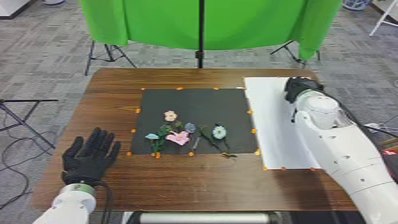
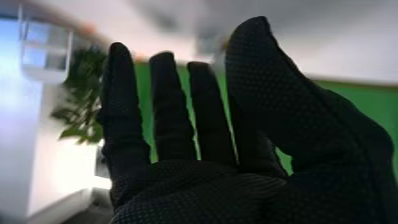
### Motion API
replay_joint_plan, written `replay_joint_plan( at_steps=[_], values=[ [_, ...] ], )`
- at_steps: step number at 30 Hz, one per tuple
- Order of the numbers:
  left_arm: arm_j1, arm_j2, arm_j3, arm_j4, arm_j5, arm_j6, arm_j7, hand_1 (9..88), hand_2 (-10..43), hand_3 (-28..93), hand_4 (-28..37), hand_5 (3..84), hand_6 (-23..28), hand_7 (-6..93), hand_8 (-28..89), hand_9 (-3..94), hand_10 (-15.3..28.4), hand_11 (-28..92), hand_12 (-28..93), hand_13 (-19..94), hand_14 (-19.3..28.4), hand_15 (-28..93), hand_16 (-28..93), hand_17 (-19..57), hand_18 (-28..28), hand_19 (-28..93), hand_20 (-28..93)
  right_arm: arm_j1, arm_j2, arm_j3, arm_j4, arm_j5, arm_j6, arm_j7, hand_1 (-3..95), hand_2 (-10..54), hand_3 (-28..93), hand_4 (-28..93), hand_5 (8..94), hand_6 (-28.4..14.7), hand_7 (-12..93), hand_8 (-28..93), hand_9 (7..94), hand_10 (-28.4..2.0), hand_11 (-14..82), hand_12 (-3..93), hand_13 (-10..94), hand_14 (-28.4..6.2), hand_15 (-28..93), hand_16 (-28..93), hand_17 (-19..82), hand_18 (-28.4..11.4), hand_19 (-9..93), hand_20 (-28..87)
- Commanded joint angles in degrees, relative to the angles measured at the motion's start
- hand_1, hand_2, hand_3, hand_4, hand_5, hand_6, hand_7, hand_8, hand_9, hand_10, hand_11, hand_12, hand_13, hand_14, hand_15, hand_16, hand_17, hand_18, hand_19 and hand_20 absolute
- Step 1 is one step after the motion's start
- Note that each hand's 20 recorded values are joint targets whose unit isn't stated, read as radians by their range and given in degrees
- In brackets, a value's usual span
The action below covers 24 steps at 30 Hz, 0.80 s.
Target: Arrange flowers
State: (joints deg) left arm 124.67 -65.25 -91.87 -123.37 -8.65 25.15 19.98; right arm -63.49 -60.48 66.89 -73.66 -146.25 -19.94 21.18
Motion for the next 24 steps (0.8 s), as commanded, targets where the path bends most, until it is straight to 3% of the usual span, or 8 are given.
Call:
replay_joint_plan(
  at_steps=[1, 3, 7, 11, 13, 17, 21, 24],
  values=[
    [0.4, -0.26, 1.35, 0.63, -1.07, 1.06, 0.1, 31.1, 13.2, 82, -26.8, 52.2, 11.9, 16.2, -10, 43.0, 16.7, 31, 11, 31, 17.6, 50, -10, -8.0, 15.0, 44, 16, -3.1, -0.3, -1.1, -0.1, 1.0, 6.4, -2.1, 62.5, -9.5, 61, -28, 66.1, 3.9, 19, -10, 68.4, -8.9, 12.4, 14.8, 63, -7.2, 23, 23, 27, -18.6, 68, 29],
    [0.3, -0.23, 1.33, 0.57, -1.46, 1.5, 0.32, 30.7, 13.4, 82, -27.1, 52.2, 11.9, 16.1, -10, 43.1, 16.7, 32, 11, 31, 17.6, 50, -10, -8.0, 15.0, 44, 16, -3.6, 0.0, -1.7, 0.1, -0.1, 10.2, -2.9, 66.7, -9.5, 53, -28, 71.7, 3.7, 22, -5, 75.2, -8.5, 7.7, 23.4, 66, -5.9, 21, 30, 27, -18.6, 69, 31],
    [0.3, -0.39, 1.44, 0.51, -1.37, 1.55, 0.16, 30.4, 13.7, 82, -27.8, 52.2, 12.0, 16.1, -10, 43.1, 16.7, 32, 11, 31, 17.7, 50, -10, -8.0, 15.0, 44, 16, -4.9, 2.1, -2.9, -2.8, 1.3, 15.0, -2.2, 66.4, -9.5, 56, -28, 79.5, 3.6, 28, -2, 86.3, -8.4, 5.2, 32.9, 72, -4.0, 20, 39, 29, -18.7, 72, 33],
    [1.0, 0.04, 1.11, 0.2, -1.28, 1.34, 0.53, 30.3, 13.7, 82, -28.1, 52.3, 12.0, 16.0, -10, 43.1, 16.7, 32, 11, 32, 17.7, 50, -10, -8.0, 15.0, 44, 17, -8.6, 4.1, -3.1, -11.8, 3.5, 18.0, -1.8, 64.5, -9.5, 60, -28, 80.7, 3.5, 28, -1, 87.4, -8.5, 5.0, 33.7, 73, -4.1, 20, 39, 30, -19.4, 73, 33],
    [1.5, 0.0, 0.81, -0.01, -1.39, 1.36, 0.92, 30.3, 13.7, 82, -28.1, 52.2, 12.0, 16.1, -10, 43.2, 16.8, 32, 11, 32, 17.6, 50, -10, -8.0, 15.0, 44, 16, -10.7, 4.1, -3.5, -17.2, 4.8, 16.7, -2.3, 63.5, -9.5, 62, -28, 80.8, 3.0, 28, -1, 87.5, -8.9, 4.9, 33.7, 73, -4.2, 20, 39, 30, -19.7, 74, 33],
    [1.1, -0.4, 1.05, 0.19, -1.94, 1.83, 0.16, 30.3, 13.8, 82, -28.2, 52.2, 12.0, 16.1, -10, 43.3, 16.8, 31, 11, 32, 17.6, 50, -10, -8.0, 15.0, 44, 16, -15.3, 5.2, -5.1, -26.5, 5.8, 15.2, -3.7, 61.5, -9.5, 66, -28, 80.8, 2.5, 27, -1, 87.5, -9.1, 5.0, 33.9, 73, -4.7, 21, 39, 30, -20.2, 75, 33],
    [0.4, -0.15, 1.01, 0.43, -1.54, 1.52, -0.06, 30.2, 13.8, 82, -28.2, 52.2, 12.0, 16.2, -11, 43.2, 16.8, 31, 11, 32, 17.7, 50, -10, -8.0, 15.0, 44, 16, -19.4, 6.1, -6.0, -32.3, 5.5, 13.7, -5.3, 60.6, -9.5, 67, -28, 80.8, 2.3, 27, -1, 87.2, -9.8, 5.0, 34.1, 73, -5.1, 22, 39, 30, -20.6, 76, 33],
    [-0.3, -0.11, 1.1, 0.71, -0.98, 2.42, -0.49, 30.2, 13.8, 82, -28.3, 52.2, 12.0, 16.2, -10, 43.2, 16.8, 32, 11, 32, 17.6, 50, -10, -7.9, 15.0, 44, 16, -22.0, 5.3, -6.3, -33.1, 4.3, 15.6, -5.8, 59.7, -9.5, 69, -28, 80.6, 2.0, 27, -1, 86.5, -10.0, 4.8, 33.9, 72, -5.3, 22, 38, 30, -20.9, 76, 33]
  ],
)
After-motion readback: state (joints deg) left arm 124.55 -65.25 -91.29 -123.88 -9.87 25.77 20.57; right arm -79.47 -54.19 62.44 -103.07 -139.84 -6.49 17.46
